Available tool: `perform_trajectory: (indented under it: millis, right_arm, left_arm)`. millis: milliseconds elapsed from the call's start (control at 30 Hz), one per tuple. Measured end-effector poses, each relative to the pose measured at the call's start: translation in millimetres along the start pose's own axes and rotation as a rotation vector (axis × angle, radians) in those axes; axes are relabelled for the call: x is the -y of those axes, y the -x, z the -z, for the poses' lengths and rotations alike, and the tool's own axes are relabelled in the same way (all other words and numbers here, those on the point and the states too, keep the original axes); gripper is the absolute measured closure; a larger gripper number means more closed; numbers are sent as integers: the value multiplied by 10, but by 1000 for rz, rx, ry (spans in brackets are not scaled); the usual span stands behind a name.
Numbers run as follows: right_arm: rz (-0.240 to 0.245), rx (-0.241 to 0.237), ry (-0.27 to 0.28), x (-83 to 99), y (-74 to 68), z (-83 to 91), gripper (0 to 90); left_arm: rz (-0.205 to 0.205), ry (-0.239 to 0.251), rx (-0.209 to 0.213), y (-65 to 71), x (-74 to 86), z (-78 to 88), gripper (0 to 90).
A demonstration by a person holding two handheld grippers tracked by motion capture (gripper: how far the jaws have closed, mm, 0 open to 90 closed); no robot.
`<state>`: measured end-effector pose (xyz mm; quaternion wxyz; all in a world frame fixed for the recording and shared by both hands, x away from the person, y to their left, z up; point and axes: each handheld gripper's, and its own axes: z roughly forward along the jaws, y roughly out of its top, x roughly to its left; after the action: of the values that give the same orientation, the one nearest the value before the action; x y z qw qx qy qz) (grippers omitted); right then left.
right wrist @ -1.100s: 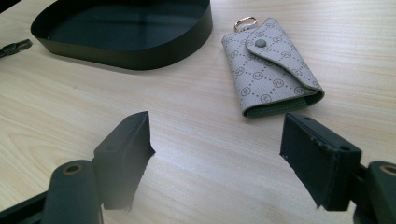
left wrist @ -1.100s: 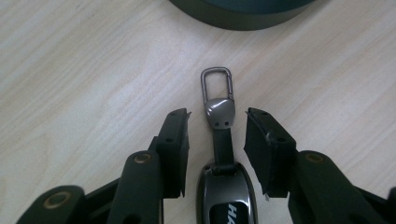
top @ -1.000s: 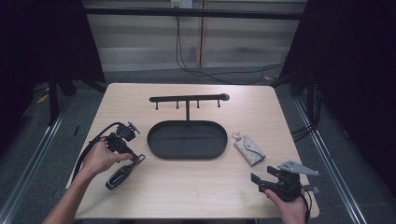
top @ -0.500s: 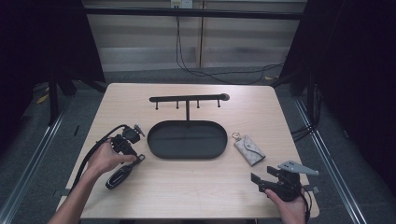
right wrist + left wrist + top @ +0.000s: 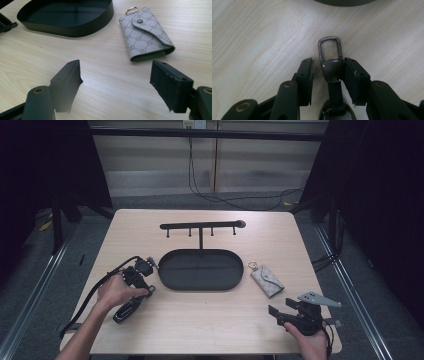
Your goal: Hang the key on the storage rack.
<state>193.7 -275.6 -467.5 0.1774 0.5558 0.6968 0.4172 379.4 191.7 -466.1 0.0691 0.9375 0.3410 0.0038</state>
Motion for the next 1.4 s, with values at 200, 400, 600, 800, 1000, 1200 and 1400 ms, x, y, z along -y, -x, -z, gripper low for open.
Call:
perform_trajectory:
  millis: [200, 400, 600, 800, 1000, 1200, 1400]
  right_arm:
    - [2, 3, -4, 3, 0, -4, 244]
    - [4, 5, -11, 4, 2, -11, 244]
    - [5, 9, -18, 5, -3, -16, 245]
    - [2, 4, -29, 4, -2, -29, 246]
    - [-1, 11, -35, 3, 1, -39, 245]
    - [-3, 15, -29, 6, 8, -31, 246]
    - [-13, 17, -34, 5, 21, -37, 245]
  left_arm:
    - [20, 5, -11, 16, -8, -5, 604]
    - [19, -5, -18, 20, -11, 2, 644]
    - [30, -8, -6, 31, -13, 1, 702]
    - [42, -24, -7, 29, -36, 0, 705]
    - [38, -30, -14, 23, -35, 5, 706]
    - [68, 4, -7, -22, 15, 129, 706]
    - [92, 43, 14, -84, 99, 301, 707]
